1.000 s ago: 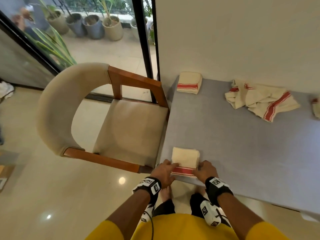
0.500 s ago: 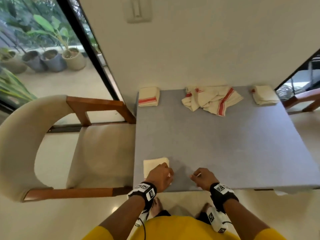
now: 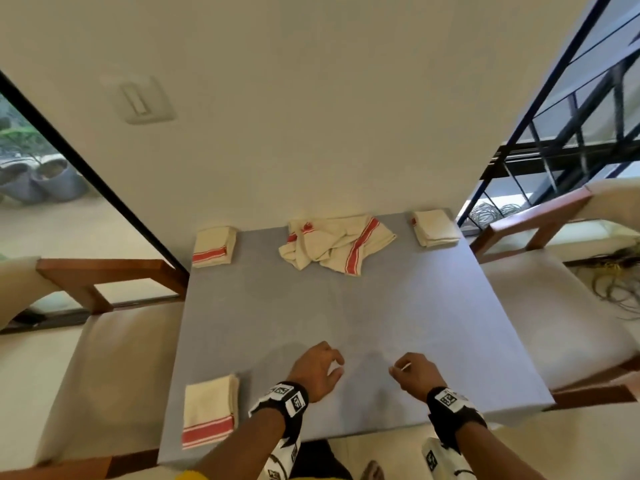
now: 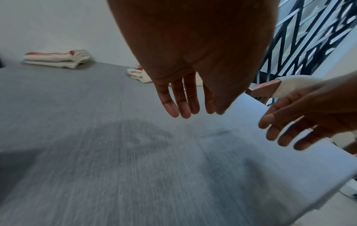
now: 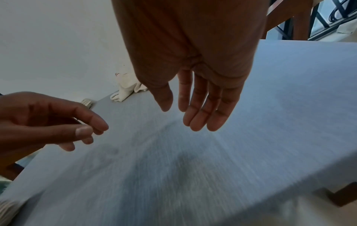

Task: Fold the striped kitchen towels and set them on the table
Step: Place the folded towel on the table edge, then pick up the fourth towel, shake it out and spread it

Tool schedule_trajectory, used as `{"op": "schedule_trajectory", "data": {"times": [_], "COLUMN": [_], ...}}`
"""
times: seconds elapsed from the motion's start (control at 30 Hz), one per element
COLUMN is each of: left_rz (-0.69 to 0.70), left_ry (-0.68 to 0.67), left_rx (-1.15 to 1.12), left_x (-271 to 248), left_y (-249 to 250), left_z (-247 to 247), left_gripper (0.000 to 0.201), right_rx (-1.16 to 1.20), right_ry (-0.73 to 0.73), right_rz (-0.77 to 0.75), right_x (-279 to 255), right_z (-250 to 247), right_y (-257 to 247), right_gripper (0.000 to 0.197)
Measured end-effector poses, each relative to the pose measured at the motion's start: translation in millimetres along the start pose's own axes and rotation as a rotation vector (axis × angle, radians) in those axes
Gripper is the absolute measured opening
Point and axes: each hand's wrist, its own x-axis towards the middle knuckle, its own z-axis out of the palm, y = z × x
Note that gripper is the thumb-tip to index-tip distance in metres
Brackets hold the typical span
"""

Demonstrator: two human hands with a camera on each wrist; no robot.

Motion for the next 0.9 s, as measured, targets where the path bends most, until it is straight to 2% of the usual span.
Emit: {"op": "schedule_trajectory", "data": {"times": [0.1, 0.23, 0.4, 0.53, 0.63, 0.77, 0.9], "left_rz": [0.001, -0.038, -0.103, -0.158, -0.205, -0.250, -0.301], "left_ry": [-0.028, -0.073, -0.062, -0.041, -0.018, 0.029, 0.123], "left_rx": [0.082, 0.182, 0.205, 0.132, 0.066, -0.012, -0.079], "left_x": [19.5, 49.8, 74.2, 87.1, 91.9, 93.7, 87.8], "left_y": [-1.3, -34.1, -65.1, -77.7, -75.1, -66.8, -43.7], "left_z": [-11.8, -35.2, -50.8, -49.5, -42.5, -34.4, -29.1], "left_gripper": [0.033, 0.035, 0.037, 0.038, 0.038, 0.038, 0.038], "right_rx": [0.021, 0.029, -0.136, -0.252, -0.299, -0.425, -0.315], "right_ry": [0.009, 0.025, 0.043, -0.002, 0.027, -0.001, -0.014], "right_rz": [-0.037, -0.099, -0.201, -0.226, -0.273, -0.330, -0.345], "right_x": [30.2, 66.4, 105.4, 142.2, 164.3, 190.7, 210.7], "right_z": [-16.8, -31.9, -45.5, -41.4, -37.9, -34.5, -39.8], "right_y": [-17.4, -55.5, -95.8, -124.1, -135.3, -144.9, -136.8], "right_gripper": [0.025, 0.036, 0.039, 0.047, 0.051, 0.069, 0.063]}}
